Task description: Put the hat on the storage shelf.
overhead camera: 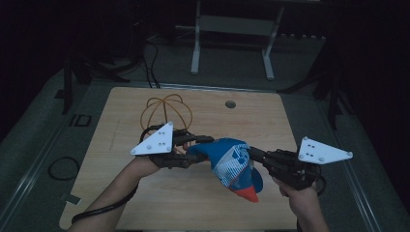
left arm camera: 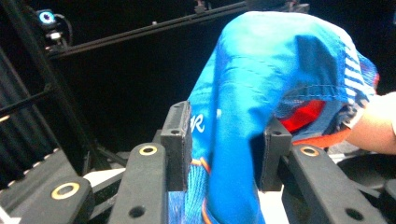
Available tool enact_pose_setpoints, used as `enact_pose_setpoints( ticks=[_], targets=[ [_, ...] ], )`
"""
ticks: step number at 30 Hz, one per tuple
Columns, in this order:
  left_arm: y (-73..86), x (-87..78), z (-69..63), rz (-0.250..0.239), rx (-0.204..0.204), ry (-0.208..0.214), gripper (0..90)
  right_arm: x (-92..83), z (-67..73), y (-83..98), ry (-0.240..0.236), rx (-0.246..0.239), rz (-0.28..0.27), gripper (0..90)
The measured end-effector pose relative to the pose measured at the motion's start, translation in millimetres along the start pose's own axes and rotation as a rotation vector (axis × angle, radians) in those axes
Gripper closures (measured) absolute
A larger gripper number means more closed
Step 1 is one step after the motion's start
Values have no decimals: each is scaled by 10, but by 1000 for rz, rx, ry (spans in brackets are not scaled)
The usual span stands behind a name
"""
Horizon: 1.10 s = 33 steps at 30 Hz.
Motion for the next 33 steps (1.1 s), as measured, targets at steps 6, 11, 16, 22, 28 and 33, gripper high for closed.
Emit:
enact_pose_setpoints(
  ticks=[6, 11, 16, 22, 28, 33],
  targets=[
    [17, -126, 76, 24, -26, -85, 452, -21, -86, -37, 20, 14, -7, 900],
    [36, -301, 130, 22, -97, -162, 304, -14, -167, -61, 40, 17, -11, 900],
    [109, -492, 143, 66, -122, -250, 126, 60, -278, -74, 79, 21, -8, 900],
    [280, -778, 141, 126, -144, -377, 30, 160, -357, -184, 92, 25, -20, 900],
    [451, -1093, 155, 135, -186, -473, 28, 283, -401, -375, 106, 13, -40, 900],
    [664, -1325, 100, 158, -222, -548, 28, 427, -427, -524, 114, 10, -45, 900]
  ],
)
Point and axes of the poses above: each handheld gripper's, and its own axes: x roughly forward along the jaws, y roughly out of its underside, z roughly to its left, the point moved 10 cm from there along x, roughly forward along the jaws, and after that the axes turned 12 degrees about y, right-handed, at the moved point
